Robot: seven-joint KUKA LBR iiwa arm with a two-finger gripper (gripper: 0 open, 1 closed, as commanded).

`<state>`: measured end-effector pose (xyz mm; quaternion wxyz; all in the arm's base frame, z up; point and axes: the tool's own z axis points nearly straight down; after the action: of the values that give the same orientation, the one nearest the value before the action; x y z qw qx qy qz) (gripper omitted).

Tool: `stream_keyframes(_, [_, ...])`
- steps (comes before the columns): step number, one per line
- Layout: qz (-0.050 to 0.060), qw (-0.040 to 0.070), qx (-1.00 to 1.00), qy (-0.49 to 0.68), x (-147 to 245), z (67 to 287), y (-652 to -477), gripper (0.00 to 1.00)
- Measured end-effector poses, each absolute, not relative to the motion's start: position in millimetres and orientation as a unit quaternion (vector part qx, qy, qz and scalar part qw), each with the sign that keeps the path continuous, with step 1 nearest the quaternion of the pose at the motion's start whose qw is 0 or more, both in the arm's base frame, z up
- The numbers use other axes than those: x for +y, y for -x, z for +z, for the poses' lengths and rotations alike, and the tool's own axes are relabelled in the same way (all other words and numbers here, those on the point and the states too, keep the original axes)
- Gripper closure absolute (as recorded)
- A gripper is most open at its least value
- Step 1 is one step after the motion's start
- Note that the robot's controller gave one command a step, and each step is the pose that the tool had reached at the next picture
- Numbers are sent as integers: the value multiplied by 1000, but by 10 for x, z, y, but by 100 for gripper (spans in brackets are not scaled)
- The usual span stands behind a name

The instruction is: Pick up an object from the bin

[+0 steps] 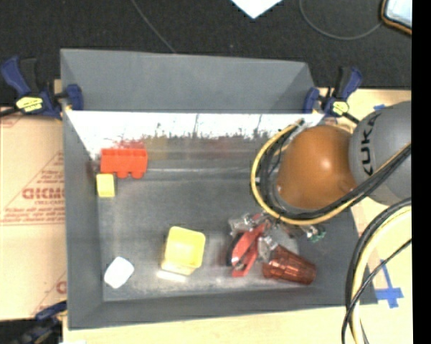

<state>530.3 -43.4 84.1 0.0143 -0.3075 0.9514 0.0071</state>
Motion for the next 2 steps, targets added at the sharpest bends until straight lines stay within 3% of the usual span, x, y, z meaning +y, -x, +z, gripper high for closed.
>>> stream_keyframes(1, [5, 19, 950, 312, -452, 1126, -5256, 100])
stream_keyframes(2, [7, 18, 951, 309, -585, 1111, -5253, 100])
